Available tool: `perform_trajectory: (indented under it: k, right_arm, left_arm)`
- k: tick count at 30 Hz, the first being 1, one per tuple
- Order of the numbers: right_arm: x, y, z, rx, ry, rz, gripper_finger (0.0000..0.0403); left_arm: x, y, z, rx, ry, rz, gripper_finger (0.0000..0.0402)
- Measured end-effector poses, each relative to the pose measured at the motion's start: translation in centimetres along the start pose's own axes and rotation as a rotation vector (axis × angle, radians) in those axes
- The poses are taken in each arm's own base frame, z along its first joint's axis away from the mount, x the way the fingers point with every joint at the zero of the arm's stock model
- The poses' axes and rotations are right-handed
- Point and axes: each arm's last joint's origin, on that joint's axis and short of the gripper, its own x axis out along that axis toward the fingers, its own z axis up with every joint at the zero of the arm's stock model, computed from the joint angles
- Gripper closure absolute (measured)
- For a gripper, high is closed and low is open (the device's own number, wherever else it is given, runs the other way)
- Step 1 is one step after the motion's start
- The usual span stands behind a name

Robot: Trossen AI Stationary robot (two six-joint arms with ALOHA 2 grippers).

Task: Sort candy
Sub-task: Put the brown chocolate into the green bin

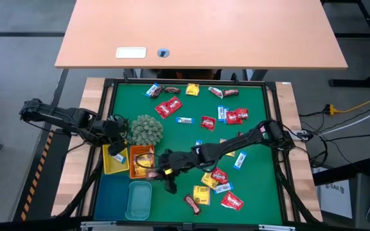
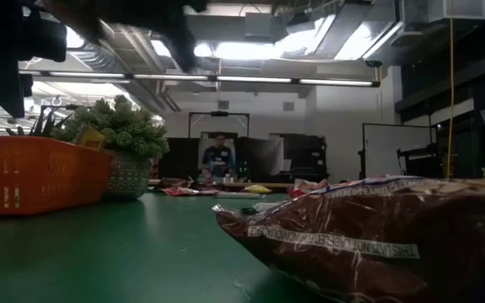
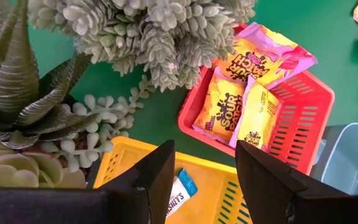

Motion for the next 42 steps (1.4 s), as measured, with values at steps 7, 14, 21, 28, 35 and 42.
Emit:
perform_trajectory:
  k: [7, 14, 21, 28, 35, 42]
  right_arm:
    - [2.4, -0.1, -0.3, -0.105, -0.202, 0.145, 0.0335]
    - [5.1, -1.1, -2.4, -0.124, -0.316, 0.223, 0.0329]
    - [5.9, -1.6, -3.4, -0.111, -0.310, 0.214, 0.0327]
    - [5.9, -0.9, -3.5, -0.128, -0.324, 0.226, 0.0327]
    - [6.0, 0.2, -3.9, -0.175, -0.334, 0.204, 0.0326]
    - [8.5, -0.5, -4.1, -0.124, -0.262, 0.278, 0.0293]
  left_arm:
    - [0.0, 0.0, 0.0, 0.000, -0.003, -0.002, 0.0240]
    - [0.0, 0.0, 0.0, 0.000, -0.004, -0.004, 0.0240]
    - [0.0, 0.0, 0.0, 0.000, -0.004, -0.004, 0.0240]
    - [0.0, 0.0, 0.0, 0.000, -0.004, -0.004, 0.0240]
    - [0.0, 0.0, 0.0, 0.000, -0.004, -0.004, 0.0240]
    - [0.0, -0.1, 0.1, 0.000, -0.007, -0.007, 0.0240]
